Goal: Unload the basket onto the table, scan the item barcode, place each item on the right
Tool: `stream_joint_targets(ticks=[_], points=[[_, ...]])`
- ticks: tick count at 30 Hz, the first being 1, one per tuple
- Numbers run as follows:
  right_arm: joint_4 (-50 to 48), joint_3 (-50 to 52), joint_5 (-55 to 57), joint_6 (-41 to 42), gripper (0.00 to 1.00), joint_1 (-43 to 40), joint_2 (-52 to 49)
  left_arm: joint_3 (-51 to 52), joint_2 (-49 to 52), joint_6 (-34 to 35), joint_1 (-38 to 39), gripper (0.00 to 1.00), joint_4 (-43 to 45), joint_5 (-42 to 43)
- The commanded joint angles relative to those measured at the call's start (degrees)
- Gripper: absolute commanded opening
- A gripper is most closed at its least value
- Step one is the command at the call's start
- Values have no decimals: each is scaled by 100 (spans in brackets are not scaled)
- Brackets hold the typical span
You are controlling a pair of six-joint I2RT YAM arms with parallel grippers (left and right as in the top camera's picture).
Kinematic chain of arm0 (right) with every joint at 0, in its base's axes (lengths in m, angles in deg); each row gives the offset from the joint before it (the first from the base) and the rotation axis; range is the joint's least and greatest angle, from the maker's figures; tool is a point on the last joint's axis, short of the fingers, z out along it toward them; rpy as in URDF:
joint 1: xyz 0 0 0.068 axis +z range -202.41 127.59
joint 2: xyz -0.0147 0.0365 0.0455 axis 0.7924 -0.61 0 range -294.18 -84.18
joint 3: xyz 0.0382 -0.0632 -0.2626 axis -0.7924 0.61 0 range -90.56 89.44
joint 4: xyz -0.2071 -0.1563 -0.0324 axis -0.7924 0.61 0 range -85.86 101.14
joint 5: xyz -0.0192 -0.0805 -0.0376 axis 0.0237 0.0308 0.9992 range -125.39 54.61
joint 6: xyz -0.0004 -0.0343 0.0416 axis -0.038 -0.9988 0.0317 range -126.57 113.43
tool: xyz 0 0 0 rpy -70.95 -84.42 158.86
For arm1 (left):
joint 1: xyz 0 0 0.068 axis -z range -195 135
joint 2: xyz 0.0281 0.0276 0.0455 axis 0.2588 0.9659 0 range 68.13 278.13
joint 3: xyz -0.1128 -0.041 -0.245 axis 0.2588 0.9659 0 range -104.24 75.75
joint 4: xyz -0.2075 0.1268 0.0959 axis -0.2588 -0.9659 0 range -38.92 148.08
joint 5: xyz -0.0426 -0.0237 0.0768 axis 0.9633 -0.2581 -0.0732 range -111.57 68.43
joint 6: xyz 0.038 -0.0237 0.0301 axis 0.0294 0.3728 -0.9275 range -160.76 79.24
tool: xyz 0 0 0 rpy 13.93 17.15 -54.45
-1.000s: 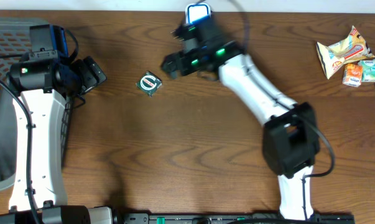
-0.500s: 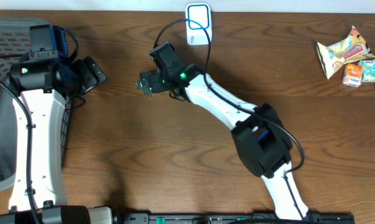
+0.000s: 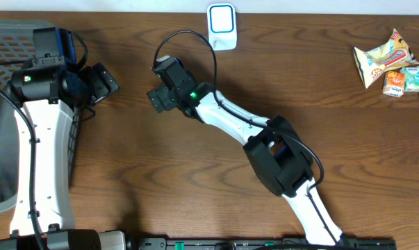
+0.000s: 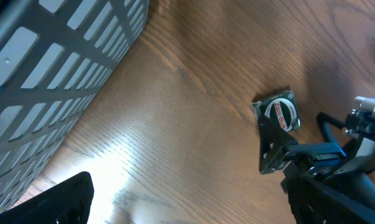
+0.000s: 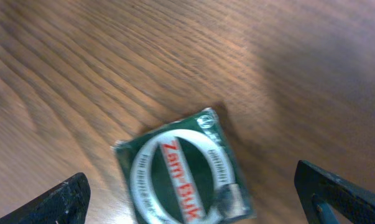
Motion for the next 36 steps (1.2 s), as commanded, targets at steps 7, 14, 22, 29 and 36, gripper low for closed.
stream_joint_targets(ticks=[7,14,22,29,36], points=[[28,-26,-881,-935,98,-203,-26,-42,-2,52,-9,97,-15,-35],[59,-26,-920,-933,97,-125,-391,-42,-2,52,-9,98,-15,-35],[315,-28,-914,-931,84,-192,-503,-42,-2,52,-9,98,-15,-35],[704,-28,-916,-931,52,-428,-339,-42,-2,52,-9,97,-15,-35],[1569,-28,-916,-1257,56,-831,273,-39,-2,52,-9,98,-13,-35]])
